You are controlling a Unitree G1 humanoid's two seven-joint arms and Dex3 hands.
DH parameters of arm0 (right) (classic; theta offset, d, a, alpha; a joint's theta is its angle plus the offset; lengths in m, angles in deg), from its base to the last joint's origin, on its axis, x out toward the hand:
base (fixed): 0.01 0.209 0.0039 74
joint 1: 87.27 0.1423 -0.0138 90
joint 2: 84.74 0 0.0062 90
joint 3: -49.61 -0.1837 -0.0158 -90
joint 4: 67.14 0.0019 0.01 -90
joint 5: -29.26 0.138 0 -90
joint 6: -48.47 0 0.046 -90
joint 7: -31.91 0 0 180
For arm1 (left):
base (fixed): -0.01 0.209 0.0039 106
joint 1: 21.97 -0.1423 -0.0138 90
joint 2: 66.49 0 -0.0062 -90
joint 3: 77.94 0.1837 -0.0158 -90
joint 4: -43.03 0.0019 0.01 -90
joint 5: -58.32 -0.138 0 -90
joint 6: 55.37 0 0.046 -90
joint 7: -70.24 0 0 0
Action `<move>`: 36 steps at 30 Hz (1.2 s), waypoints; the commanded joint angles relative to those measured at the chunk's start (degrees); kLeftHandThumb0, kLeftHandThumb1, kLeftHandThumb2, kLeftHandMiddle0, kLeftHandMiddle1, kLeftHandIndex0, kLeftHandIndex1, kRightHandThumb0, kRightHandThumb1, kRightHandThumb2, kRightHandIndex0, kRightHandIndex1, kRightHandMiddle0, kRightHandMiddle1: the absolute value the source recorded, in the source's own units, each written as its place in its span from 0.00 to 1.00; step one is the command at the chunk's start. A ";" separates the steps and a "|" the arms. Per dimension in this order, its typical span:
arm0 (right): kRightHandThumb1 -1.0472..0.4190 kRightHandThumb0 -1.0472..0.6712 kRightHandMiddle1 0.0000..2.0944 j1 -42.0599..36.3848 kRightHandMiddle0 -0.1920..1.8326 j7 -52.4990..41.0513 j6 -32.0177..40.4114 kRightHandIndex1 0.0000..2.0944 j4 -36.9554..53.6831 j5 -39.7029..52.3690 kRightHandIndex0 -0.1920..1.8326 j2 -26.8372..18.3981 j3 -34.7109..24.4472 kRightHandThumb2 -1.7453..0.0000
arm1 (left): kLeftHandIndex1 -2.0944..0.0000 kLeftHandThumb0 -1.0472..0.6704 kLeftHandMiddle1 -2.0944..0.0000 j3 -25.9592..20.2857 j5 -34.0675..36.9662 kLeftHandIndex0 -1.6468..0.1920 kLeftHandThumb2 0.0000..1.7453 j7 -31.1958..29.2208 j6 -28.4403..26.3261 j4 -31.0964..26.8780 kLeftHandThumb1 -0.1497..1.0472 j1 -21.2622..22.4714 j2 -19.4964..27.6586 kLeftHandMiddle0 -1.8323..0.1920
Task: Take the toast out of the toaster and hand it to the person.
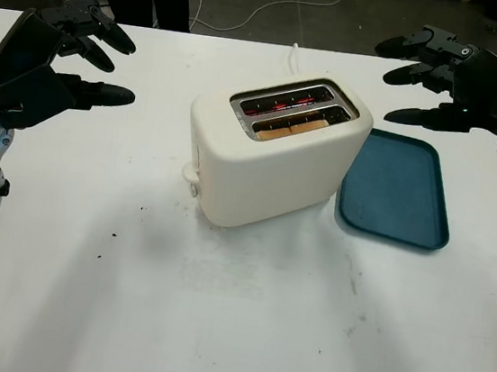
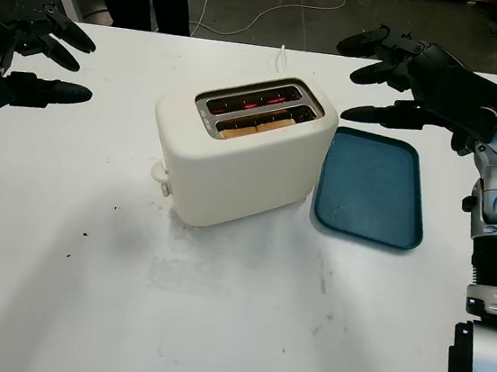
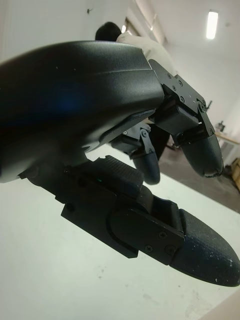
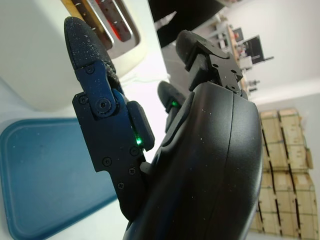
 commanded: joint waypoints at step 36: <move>0.18 0.17 0.32 -0.03 0.12 0.91 0.63 0.38 0.97 -0.15 0.09 0.08 -0.18 1.00 | 0.46 0.00 0.39 -0.23 0.01 0.62 0.00 1.47 -0.79 -0.44 0.74 -0.08 -0.08 0.67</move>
